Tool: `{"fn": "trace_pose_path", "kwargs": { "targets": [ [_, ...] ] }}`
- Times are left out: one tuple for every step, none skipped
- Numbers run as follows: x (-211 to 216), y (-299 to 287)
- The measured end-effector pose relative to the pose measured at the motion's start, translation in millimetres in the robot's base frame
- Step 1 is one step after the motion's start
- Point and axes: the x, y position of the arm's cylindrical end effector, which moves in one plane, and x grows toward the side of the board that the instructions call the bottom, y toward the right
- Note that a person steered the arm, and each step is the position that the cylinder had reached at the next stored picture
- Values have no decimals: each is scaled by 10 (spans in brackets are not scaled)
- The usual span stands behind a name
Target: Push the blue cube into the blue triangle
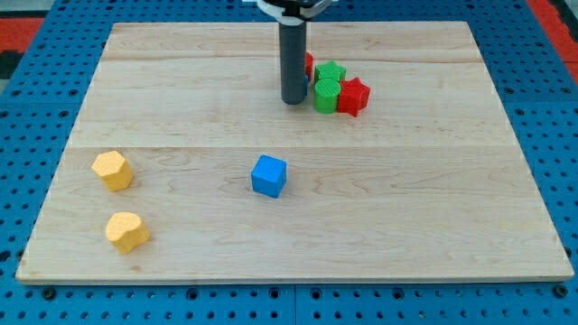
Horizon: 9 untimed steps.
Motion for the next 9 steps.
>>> {"fn": "trace_pose_path", "kwargs": {
  "targets": [
    [-137,25],
    [-317,-162],
    [-644,-348],
    [-923,-348],
    [-994,169],
    [-419,357],
    [-554,120],
    [-171,64],
    [501,592]
  ]
}}
